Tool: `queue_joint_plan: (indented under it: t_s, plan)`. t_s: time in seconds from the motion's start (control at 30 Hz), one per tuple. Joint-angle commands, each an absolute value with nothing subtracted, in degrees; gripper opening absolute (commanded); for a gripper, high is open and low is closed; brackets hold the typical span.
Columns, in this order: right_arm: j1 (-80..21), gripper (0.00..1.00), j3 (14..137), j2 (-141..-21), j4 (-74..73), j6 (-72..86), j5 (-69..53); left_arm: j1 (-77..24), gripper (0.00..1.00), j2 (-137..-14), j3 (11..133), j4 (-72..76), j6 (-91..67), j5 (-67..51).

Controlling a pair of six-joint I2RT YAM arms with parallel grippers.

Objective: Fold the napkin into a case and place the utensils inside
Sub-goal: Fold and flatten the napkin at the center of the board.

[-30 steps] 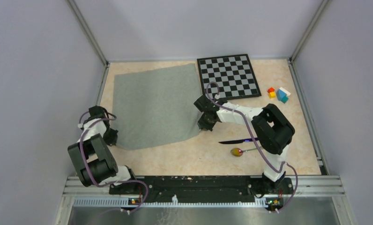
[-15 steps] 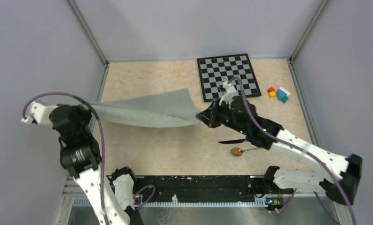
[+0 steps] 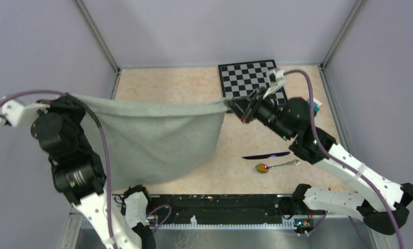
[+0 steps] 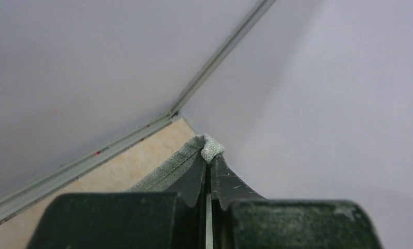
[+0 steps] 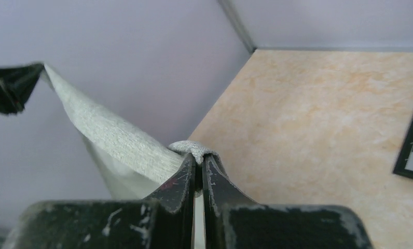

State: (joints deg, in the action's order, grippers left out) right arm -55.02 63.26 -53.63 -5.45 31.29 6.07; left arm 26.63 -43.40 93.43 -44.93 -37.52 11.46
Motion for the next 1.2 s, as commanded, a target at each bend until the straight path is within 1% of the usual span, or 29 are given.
queue_joint_plan:
  t_s: [0.0, 0.07, 0.1, 0.23, 0.33, 0.43, 0.5, 0.57, 0.63, 0.7, 0.77, 0.93, 1.03, 1.1, 1.17]
  plan:
    - [-38.86, 0.00, 72.20, -64.11, -7.24, 39.13, 1.40, 26.83, 0.00, -53.65, 84.83, -31.64, -37.02, 1.82]
    - [-33.27, 0.00, 76.07, -71.18, -6.45, 41.51, -5.23, 26.86, 0.00, -58.83, 81.87, -25.82, -37.35, -2.49]
    - [-31.93, 0.00, 78.91, -75.30, -6.76, 41.69, -6.43, 26.83, 0.00, -61.57, 80.49, -22.76, -37.37, -3.95]
    - [-29.17, 0.00, 89.72, -93.49, -6.16, 40.74, -10.52, 26.77, 0.00, -73.48, 73.87, -8.76, -36.97, -10.42]
    - [-28.36, 0.00, 97.66, -105.80, -7.04, 39.51, -11.15, 25.82, 0.00, -82.76, 72.70, -2.88, -37.08, -13.87]
    - [-27.49, 0.00, 105.79, -117.28, -7.20, 40.46, -15.83, 24.64, 0.00, -91.94, 72.70, 2.91, -36.71, -19.06]
    - [-27.41, 0.00, 111.73, -123.81, -8.35, 39.93, -17.31, 23.92, 0.00, -97.79, 74.47, 4.00, -36.45, -22.30]
    - [-27.16, 0.00, 117.13, -129.06, -10.11, 39.58, -18.21, 23.72, 0.00, -103.78, 77.80, 1.37, -35.50, -26.41]
    - [-26.87, 0.00, 121.35, -133.04, -11.31, 38.67, -18.44, 23.49, 0.00, -106.83, 79.96, 0.29, -35.54, -27.86]
    - [-26.53, 0.00, 125.35, -136.15, -13.56, 38.32, -19.05, 23.51, 0.00, -108.65, 81.93, -1.21, -35.14, -28.67]
    - [-26.20, 0.00, 126.62, -137.47, -13.30, 38.48, -20.68, 23.52, 0.00, -109.30, 83.29, -3.12, -34.50, -28.66]
    - [-26.00, 0.00, 122.81, -135.79, -12.87, 37.46, -22.35, 23.52, 0.00, -106.61, 81.49, -6.48, -32.56, -27.07]
    - [-26.01, 0.00, 121.00, -133.14, -17.56, 36.28, -24.29, 23.84, 0.00, -103.13, 80.48, -13.49, -31.10, -24.14]
    - [-26.17, 0.00, 116.17, -129.36, -20.68, 35.36, -24.30, 23.92, 0.00, -100.25, 79.74, -21.00, -29.74, -20.91]
    - [-26.52, 0.00, 107.54, -123.86, -20.46, 34.54, -24.35, 23.99, 0.00, -96.75, 77.20, -27.19, -27.87, -18.23]
